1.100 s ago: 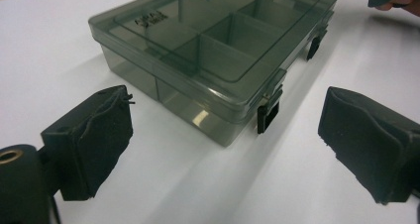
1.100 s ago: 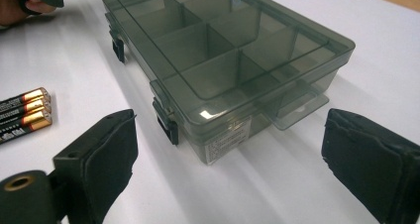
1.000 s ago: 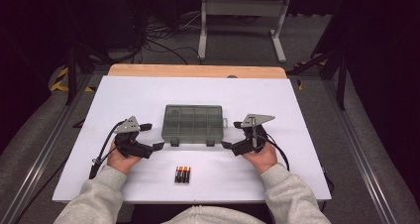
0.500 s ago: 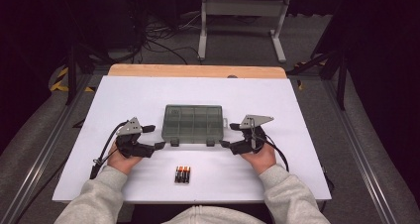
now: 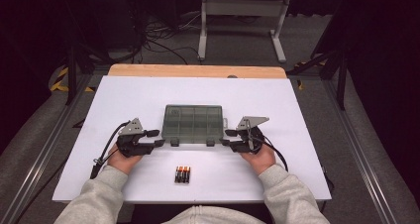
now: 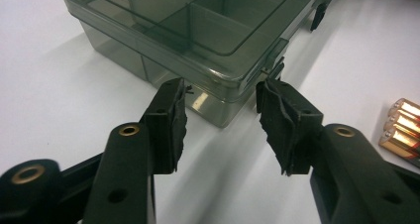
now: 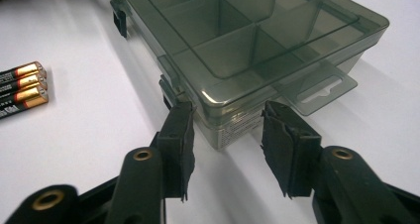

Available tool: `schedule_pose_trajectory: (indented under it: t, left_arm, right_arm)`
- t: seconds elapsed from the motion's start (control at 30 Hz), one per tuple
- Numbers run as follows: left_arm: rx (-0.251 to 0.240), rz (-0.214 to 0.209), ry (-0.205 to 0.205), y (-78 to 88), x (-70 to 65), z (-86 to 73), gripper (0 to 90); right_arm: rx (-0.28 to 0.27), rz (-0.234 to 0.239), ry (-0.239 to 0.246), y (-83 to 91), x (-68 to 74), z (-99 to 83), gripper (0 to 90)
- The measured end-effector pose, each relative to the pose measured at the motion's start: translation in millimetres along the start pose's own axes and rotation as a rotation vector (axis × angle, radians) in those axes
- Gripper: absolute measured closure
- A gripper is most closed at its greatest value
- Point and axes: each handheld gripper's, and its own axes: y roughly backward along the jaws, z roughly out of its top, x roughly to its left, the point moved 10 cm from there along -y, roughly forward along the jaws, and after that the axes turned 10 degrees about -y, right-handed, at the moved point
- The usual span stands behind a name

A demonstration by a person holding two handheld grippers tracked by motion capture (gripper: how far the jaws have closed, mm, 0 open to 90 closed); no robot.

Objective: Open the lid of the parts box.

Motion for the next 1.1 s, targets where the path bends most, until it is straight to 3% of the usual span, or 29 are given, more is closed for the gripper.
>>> schedule_pose_trajectory:
  t: [0.57,0.83,1.1]
  left_arm:
    - [0.043,-0.008,0.001,-5.7,-0.8,-4.8,64.9]
    - [0.063,-0.002,-0.026,-7.7,-2.4,-5.9,69.9]
    - [0.057,0.005,-0.019,-5.0,-1.1,-5.5,68.7]
  right_arm:
    - [0.031,-0.012,0.020,-4.6,1.6,-4.7,65.6]
    - [0.032,-0.016,0.022,-4.6,1.6,-4.8,65.6]
    - [0.033,-0.014,0.021,-4.6,1.4,-4.9,65.7]
